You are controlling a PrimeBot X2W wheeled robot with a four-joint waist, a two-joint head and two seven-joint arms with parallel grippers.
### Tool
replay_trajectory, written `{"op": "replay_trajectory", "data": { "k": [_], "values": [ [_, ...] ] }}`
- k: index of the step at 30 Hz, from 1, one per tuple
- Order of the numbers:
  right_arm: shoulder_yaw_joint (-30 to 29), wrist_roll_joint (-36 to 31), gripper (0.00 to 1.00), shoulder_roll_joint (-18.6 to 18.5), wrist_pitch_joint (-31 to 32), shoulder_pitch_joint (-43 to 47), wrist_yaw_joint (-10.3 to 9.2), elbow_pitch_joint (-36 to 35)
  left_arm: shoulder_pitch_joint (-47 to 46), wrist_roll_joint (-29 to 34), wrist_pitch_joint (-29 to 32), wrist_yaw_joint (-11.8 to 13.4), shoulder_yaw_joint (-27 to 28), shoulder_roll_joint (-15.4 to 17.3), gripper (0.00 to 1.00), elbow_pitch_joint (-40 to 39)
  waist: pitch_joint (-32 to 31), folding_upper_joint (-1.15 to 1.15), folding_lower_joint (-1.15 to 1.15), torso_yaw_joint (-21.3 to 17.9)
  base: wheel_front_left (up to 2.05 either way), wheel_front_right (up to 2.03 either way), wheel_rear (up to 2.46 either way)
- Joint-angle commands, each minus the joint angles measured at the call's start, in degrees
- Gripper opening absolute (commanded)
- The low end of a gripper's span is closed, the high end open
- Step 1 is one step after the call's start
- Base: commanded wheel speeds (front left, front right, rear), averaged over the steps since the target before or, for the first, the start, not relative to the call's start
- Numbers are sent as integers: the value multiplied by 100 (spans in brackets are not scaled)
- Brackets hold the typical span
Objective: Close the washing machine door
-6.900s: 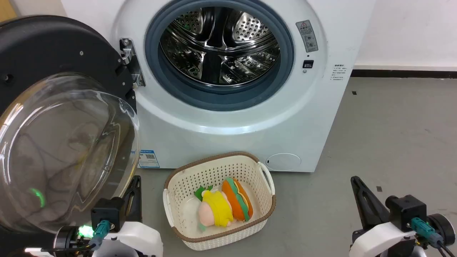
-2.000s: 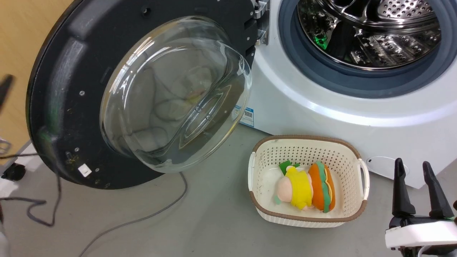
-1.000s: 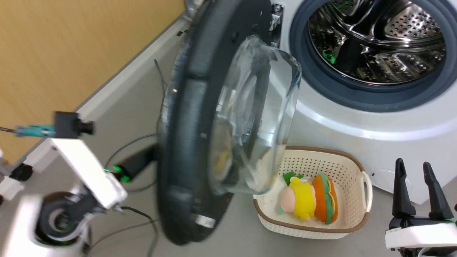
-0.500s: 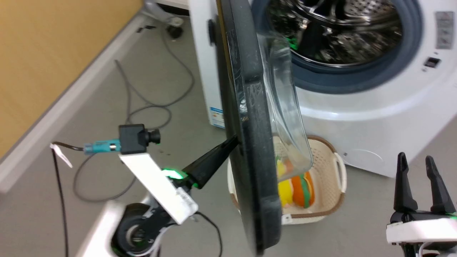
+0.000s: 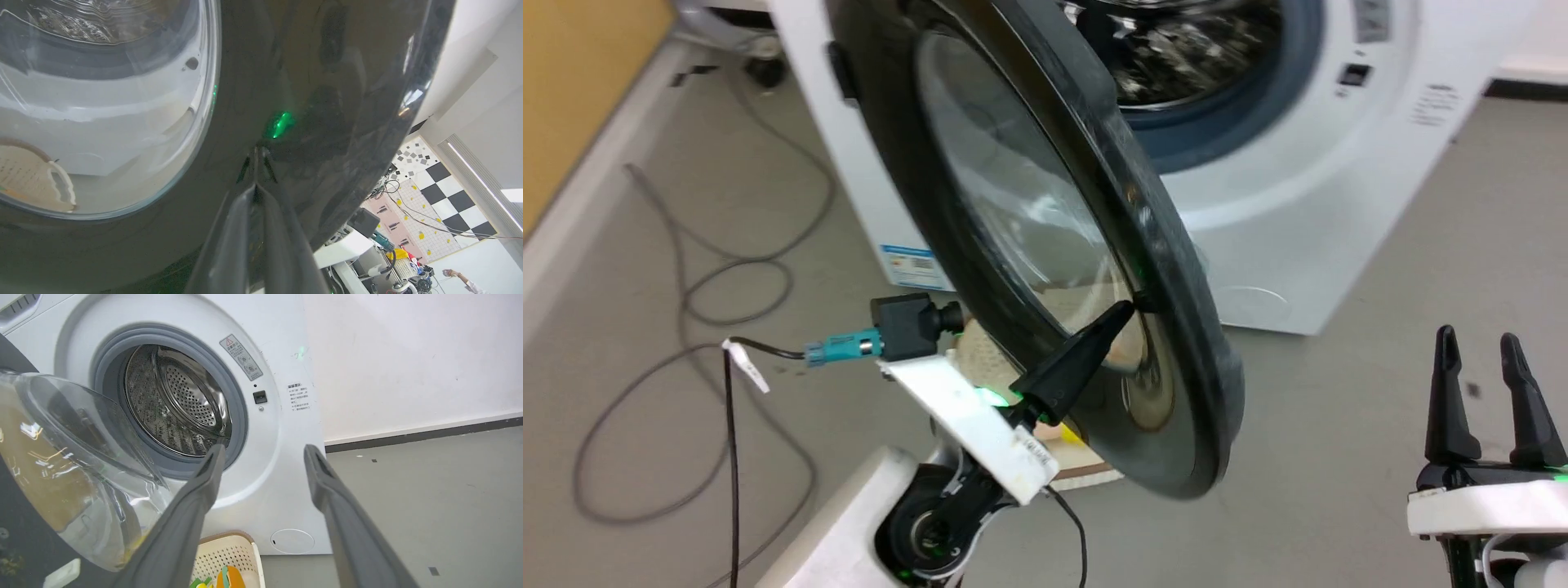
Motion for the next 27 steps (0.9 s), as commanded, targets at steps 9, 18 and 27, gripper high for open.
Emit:
{"op": "replay_trajectory", "data": {
  "k": [9,18,27],
  "values": [
    [49,119,100,6,-24,-86,30,35,-533,-314,-561,-25,-706,85,0,424,101,0,0,-694,0,0,0],
    [-30,135,100,6,-24,-10,30,-18,-660,-354,-1201,-25,-1072,414,0,721,-65,0,0,-713,0,0,0],
    [-139,28,100,6,-24,177,30,-251,-525,1984,-2061,661,121,737,0,1591,-425,0,0,-412,0,0,0]
  ]
}}
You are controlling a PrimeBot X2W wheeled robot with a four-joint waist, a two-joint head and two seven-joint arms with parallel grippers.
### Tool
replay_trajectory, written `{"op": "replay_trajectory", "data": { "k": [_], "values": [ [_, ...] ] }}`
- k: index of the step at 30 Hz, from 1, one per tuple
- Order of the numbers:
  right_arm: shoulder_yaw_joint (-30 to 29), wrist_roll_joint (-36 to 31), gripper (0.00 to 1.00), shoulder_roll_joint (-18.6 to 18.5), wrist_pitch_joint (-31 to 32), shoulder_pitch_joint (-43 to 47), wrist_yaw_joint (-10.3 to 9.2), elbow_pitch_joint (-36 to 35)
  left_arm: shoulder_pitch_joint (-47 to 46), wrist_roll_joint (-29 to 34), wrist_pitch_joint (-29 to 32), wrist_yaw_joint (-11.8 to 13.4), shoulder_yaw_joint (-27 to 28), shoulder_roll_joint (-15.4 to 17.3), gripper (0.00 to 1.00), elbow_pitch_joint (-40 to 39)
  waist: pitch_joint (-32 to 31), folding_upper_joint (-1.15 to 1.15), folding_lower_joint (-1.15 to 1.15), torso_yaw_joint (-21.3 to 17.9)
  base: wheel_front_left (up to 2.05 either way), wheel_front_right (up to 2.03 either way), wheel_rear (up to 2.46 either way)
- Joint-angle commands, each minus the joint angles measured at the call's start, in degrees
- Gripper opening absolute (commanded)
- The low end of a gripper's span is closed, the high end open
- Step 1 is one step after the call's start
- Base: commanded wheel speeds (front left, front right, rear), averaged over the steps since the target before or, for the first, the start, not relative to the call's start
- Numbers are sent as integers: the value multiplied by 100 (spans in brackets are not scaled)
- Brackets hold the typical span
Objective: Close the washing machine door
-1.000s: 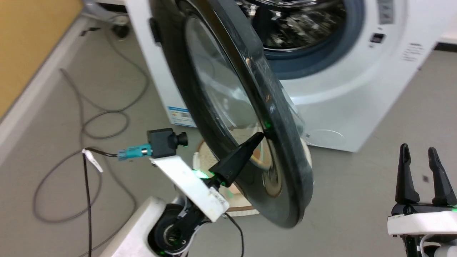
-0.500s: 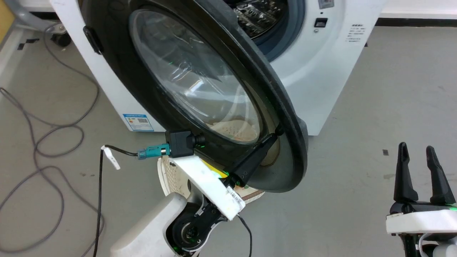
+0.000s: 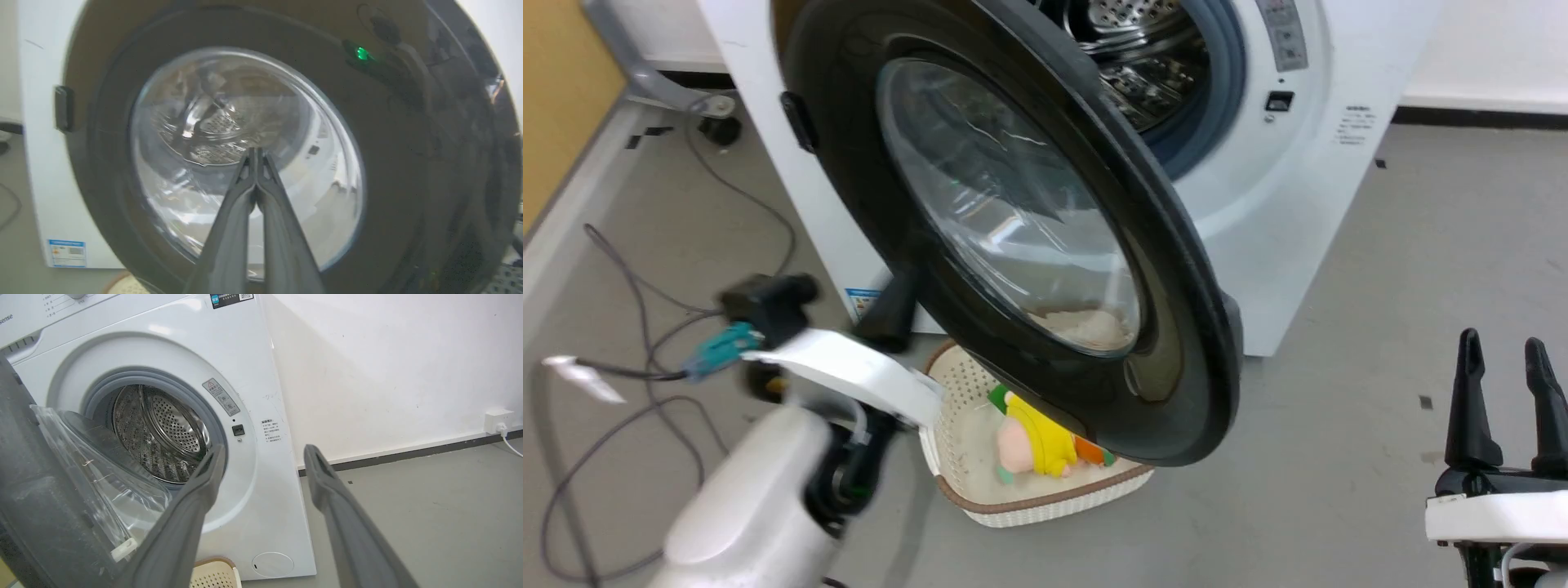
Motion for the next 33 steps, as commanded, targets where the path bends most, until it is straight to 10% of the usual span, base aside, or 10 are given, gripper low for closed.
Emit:
{"op": "replay_trajectory", "data": {
  "k": [1,8,9,10,24,25,27,33],
  "values": [
    [-23,-1,100,5,-24,66,30,-55,144,614,-28,301,308,42,0,-81,-68,0,0,87,0,0,0],
    [-106,-21,100,5,-24,54,30,-222,960,2771,-30,1454,1453,-72,0,-725,-196,0,0,296,0,0,0],
    [-109,-31,100,5,-24,41,30,-254,1087,3010,-30,1579,1542,-69,24,-787,-214,0,0,324,0,0,0],
    [-111,-48,100,5,-24,28,30,-290,1210,3162,-30,1700,1673,-117,100,-862,-233,0,0,354,0,0,0],
    [466,-207,100,5,-24,-659,30,-1276,2514,4441,-31,2060,2605,-553,100,-1329,-351,0,0,674,0,0,0],
    [577,-237,95,5,-24,-713,30,-1375,2567,4505,-31,2039,2619,-578,100,-1343,-342,0,0,694,0,0,0],
    [835,-343,0,5,-24,-807,30,-1560,2651,4608,-31,1985,2629,-633,100,-1342,-320,0,0,732,0,0,0],
    [1902,-315,0,-219,-24,-909,30,-1825,2737,4782,-31,1799,2699,-826,100,-1339,-268,0,0,818,0,0,0]
  ]
}}
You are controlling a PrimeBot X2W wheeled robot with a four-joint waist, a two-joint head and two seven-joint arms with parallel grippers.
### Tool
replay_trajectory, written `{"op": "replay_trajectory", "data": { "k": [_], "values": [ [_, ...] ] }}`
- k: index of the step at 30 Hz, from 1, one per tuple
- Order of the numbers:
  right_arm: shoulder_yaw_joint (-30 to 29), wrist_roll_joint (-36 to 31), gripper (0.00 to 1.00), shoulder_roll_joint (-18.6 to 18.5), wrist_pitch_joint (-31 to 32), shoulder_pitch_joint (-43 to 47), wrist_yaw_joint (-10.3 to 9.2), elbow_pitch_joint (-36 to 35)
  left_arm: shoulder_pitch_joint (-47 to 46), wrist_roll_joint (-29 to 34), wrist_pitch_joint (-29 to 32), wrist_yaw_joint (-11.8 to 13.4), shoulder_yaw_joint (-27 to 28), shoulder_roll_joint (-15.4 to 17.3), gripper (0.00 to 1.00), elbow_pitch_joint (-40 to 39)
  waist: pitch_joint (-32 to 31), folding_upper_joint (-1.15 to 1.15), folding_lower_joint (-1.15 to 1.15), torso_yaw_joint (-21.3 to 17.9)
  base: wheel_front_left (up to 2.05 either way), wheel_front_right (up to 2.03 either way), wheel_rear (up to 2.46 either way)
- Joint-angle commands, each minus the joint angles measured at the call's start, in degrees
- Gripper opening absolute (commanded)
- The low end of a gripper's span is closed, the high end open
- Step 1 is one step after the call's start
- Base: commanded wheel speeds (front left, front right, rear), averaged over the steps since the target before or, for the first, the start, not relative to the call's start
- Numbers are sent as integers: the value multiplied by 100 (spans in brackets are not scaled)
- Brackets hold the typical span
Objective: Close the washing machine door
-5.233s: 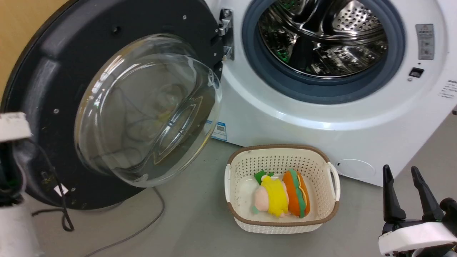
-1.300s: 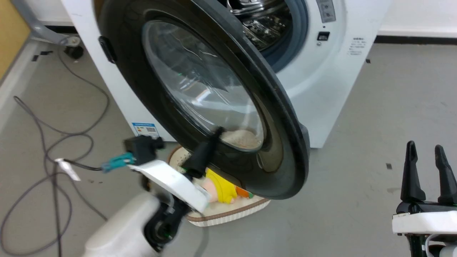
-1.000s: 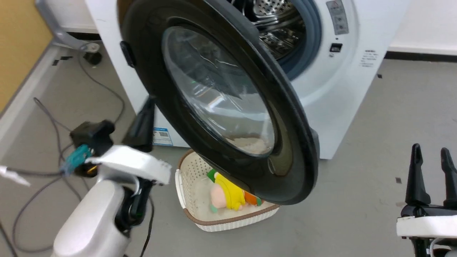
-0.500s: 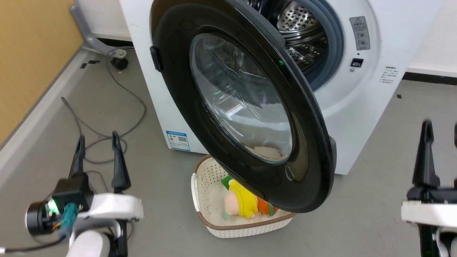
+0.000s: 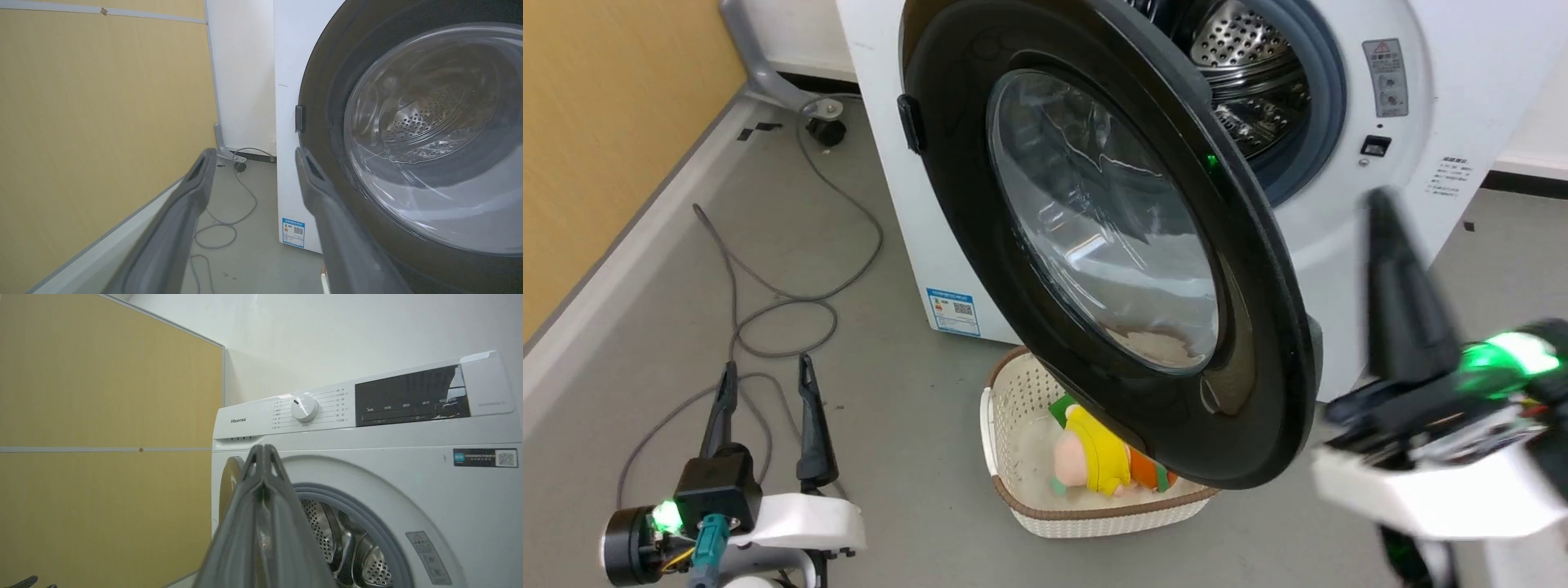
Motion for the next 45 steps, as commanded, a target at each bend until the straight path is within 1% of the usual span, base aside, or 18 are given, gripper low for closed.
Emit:
{"op": "replay_trajectory", "data": {
  "k": [1,4,6,9,13,15,18,24,27,32,40,45],
  "values": [
    [366,152,0,-211,-18,-67,30,-1,70,70,-25,-59,44,-75,100,-15,16,0,0,24,0,0,0],
    [1111,390,0,-673,-18,-54,30,231,80,139,-25,-133,84,-165,100,-9,25,0,0,33,0,0,0],
    [1472,461,0,-932,-18,-61,30,451,82,164,-25,-184,117,-227,100,-1,33,0,0,33,0,0,0],
    [1931,386,0,-1289,-18,-62,30,831,70,212,-25,-252,178,-308,100,9,52,0,0,27,0,0,0],
    [2237,404,0,-1495,-18,-27,30,1247,46,283,-25,-345,254,-400,100,40,91,0,0,1,0,0,0],
    [2278,435,0,-1534,-18,-5,30,1325,41,298,-25,-365,278,-423,100,41,106,0,0,-11,0,0,0],
    [2365,450,0,-1700,-18,37,30,1582,30,344,-25,-431,341,-484,100,51,157,0,0,-54,0,0,0],
    [2143,552,0,-1875,-18,35,30,1987,-39,477,-25,-527,390,-604,100,32,309,0,0,-135,0,0,0],
    [1810,589,0,-1862,-18,-4,30,2134,-125,548,-25,-595,386,-681,100,21,441,0,0,-164,0,0,0],
    [1230,644,0,-1744,-18,-145,30,2336,-241,609,-25,-640,402,-767,100,-31,647,0,0,-170,0,0,0],
    [468,605,0,-1659,-18,-946,30,2919,-542,676,-25,-736,328,-875,100,-78,1106,0,0,-83,0,0,0],
    [255,587,0,-1747,-18,-1628,30,3318,-728,640,-25,-776,268,-929,100,-88,1428,0,0,-2,0,0,0]
  ]
}}
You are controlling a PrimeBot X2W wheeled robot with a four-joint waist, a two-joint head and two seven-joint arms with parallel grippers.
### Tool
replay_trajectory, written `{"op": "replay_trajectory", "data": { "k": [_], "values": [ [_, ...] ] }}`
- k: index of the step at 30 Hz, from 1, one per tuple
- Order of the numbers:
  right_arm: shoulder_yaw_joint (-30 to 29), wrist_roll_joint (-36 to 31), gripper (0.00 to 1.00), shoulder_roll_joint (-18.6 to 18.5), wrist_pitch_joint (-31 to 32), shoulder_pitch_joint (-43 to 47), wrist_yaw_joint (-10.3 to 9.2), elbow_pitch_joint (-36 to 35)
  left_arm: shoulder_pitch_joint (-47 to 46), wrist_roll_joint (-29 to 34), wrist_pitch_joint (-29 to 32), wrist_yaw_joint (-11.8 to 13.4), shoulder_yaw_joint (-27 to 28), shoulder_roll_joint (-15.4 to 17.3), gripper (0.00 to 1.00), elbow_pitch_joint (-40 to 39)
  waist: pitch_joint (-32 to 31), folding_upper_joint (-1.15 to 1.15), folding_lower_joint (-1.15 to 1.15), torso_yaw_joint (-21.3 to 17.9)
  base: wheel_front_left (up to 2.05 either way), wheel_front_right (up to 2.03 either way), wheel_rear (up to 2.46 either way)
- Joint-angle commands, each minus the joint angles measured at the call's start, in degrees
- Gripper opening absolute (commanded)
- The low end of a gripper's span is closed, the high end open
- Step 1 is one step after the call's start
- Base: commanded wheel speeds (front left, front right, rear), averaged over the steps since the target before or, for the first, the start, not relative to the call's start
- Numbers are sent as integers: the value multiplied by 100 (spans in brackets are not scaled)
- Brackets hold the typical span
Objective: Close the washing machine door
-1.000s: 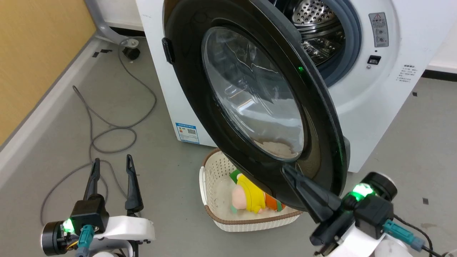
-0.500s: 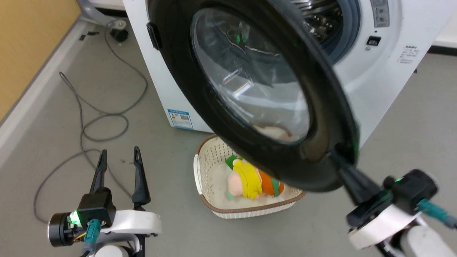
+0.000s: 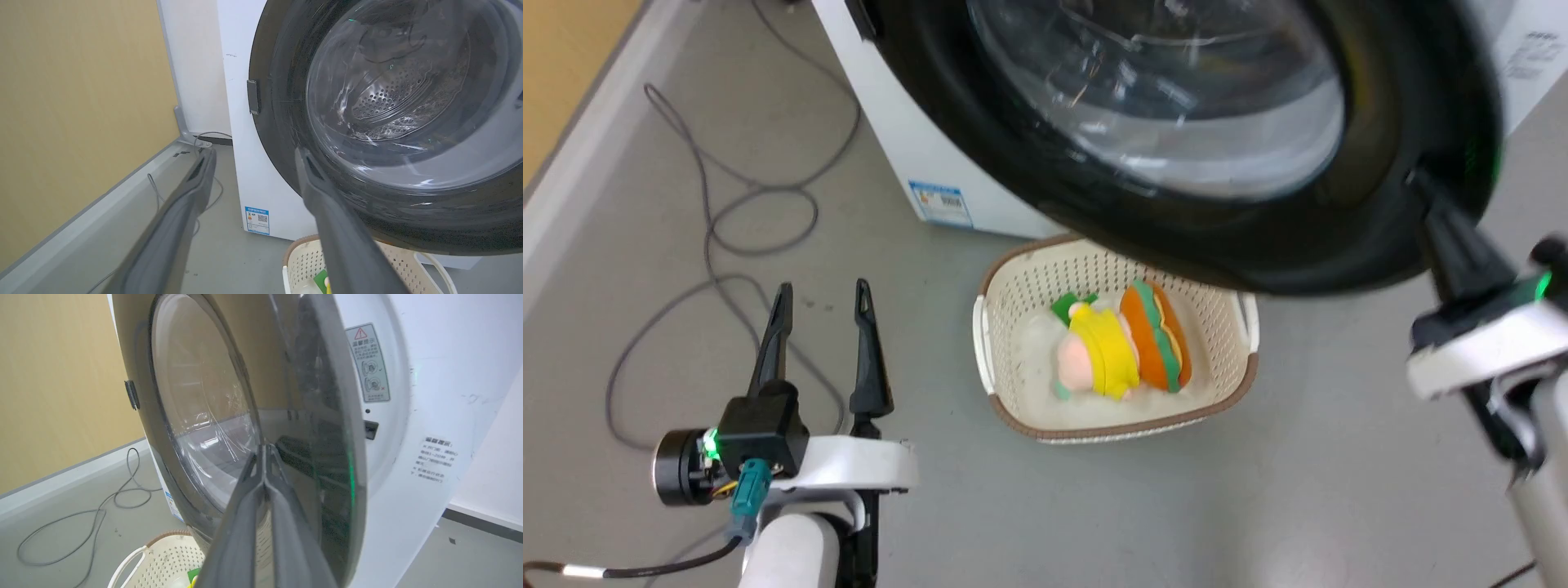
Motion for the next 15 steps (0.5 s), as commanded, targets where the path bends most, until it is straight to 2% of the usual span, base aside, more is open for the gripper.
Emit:
{"op": "replay_trajectory", "data": {
  "k": [1,9,15],
  "values": [
    [-68,-31,0,-79,-23,-289,-9,126,-123,-14,-25,-32,-20,-23,100,-23,201,0,0,74,0,0,0],
    [-495,-9,0,-167,-23,-1373,-9,1090,-373,-50,-25,-42,-46,-55,100,-60,650,0,0,177,0,0,0],
    [-567,75,0,-276,-23,-1975,-9,1710,-502,-131,-25,3,-135,-63,100,-87,848,0,0,267,0,0,0]
  ]
}}
